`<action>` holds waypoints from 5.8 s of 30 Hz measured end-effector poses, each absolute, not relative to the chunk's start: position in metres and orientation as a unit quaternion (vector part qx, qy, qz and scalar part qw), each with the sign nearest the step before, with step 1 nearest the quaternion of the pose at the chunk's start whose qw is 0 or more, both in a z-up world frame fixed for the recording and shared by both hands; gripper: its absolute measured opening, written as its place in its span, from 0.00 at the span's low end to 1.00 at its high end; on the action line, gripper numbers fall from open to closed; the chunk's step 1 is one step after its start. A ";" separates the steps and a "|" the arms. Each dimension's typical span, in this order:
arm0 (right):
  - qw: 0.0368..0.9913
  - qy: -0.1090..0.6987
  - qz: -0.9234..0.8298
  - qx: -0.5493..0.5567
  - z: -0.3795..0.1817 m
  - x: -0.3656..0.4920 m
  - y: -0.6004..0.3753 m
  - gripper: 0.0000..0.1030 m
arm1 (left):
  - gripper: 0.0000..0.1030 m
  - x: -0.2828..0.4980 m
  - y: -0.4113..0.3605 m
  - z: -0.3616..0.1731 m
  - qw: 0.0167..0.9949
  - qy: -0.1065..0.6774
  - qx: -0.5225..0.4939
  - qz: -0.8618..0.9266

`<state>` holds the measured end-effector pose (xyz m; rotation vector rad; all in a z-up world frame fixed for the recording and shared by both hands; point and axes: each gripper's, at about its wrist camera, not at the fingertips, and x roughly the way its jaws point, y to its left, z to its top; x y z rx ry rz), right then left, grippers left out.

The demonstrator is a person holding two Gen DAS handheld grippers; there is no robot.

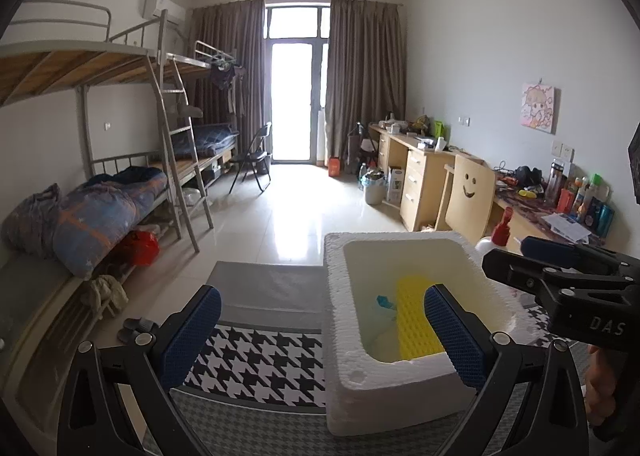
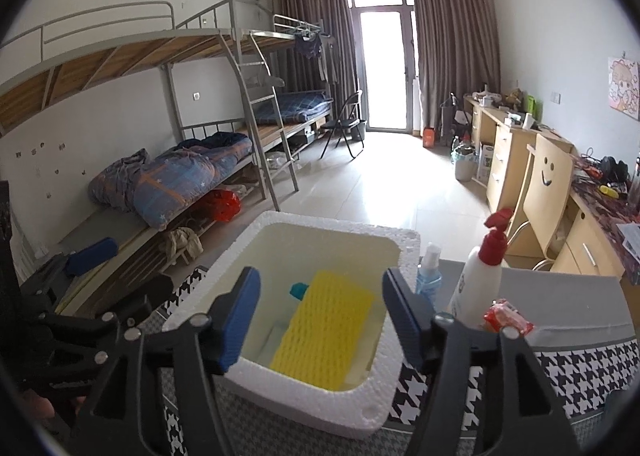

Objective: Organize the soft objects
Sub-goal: 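Lower the yellow sponge into the foam box and open the right tool, then withdraw both tools from the foam box back over the table, then turn both tools away from the box toward the grey sock on the table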

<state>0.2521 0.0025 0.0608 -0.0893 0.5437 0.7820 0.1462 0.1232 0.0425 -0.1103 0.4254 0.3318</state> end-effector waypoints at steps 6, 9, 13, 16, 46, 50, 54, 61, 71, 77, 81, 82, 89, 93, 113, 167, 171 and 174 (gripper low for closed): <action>0.898 0.240 0.369 -0.023 0.070 0.241 -0.014 0.93 | 0.99 0.141 0.117 0.050 0.964 0.201 -0.044 0.169; 0.901 0.229 0.367 -0.031 0.072 0.232 -0.018 0.93 | 0.99 0.139 0.113 0.051 0.965 0.200 -0.045 0.163; 0.904 0.221 0.363 -0.038 0.073 0.225 -0.024 0.93 | 0.99 0.134 0.107 0.053 0.966 0.197 -0.043 0.159; 0.905 0.217 0.364 -0.029 0.076 0.220 -0.032 0.93 | 0.99 0.130 0.102 0.055 0.968 0.193 -0.043 0.155; 0.919 0.184 0.347 -0.022 0.070 0.187 -0.074 0.93 | 0.99 0.101 0.062 0.051 0.979 0.172 -0.041 0.097; 0.921 0.178 0.345 -0.025 0.069 0.181 -0.080 0.93 | 0.99 0.099 0.057 0.049 0.980 0.174 -0.041 0.091; 0.922 0.175 0.344 -0.025 0.068 0.177 -0.084 0.93 | 0.99 0.096 0.051 0.047 0.981 0.173 -0.041 0.082; 0.927 0.167 0.335 -0.020 0.067 0.171 -0.096 0.93 | 0.99 0.091 0.043 0.048 0.983 0.162 -0.044 0.076; 0.931 0.162 0.327 -0.017 0.056 0.161 -0.113 0.93 | 0.99 0.085 0.032 0.038 0.985 0.152 -0.047 0.070; 0.934 0.156 0.319 -0.018 0.049 0.153 -0.120 0.93 | 0.99 0.084 0.032 0.026 0.985 0.148 -0.056 0.070; 0.935 0.157 0.317 -0.011 0.043 0.151 -0.127 0.93 | 0.99 0.083 0.031 0.021 0.985 0.147 -0.057 0.072; 0.936 0.157 0.315 -0.009 0.041 0.150 -0.128 0.93 | 0.99 0.082 0.030 0.019 0.985 0.144 -0.053 0.076; 0.940 0.155 0.304 -0.010 0.033 0.145 -0.134 0.93 | 0.99 0.081 0.021 0.007 0.986 0.140 -0.041 0.076; 0.941 0.156 0.300 -0.008 0.030 0.147 -0.137 0.93 | 0.99 0.081 0.015 0.003 0.987 0.143 -0.034 0.070; 0.948 0.184 0.259 0.010 0.002 0.152 -0.169 0.93 | 0.99 0.097 -0.019 -0.026 0.984 0.173 -0.050 0.014; 0.954 0.266 0.124 0.057 -0.067 0.148 -0.281 0.93 | 0.99 0.140 -0.140 -0.076 0.951 0.286 0.023 -0.113; 0.953 0.271 0.123 0.064 -0.069 0.151 -0.289 0.93 | 0.99 0.144 -0.149 -0.080 0.947 0.297 0.025 -0.123; 0.952 0.274 0.123 0.062 -0.071 0.153 -0.293 0.93 | 0.99 0.148 -0.157 -0.085 0.942 0.307 0.028 -0.131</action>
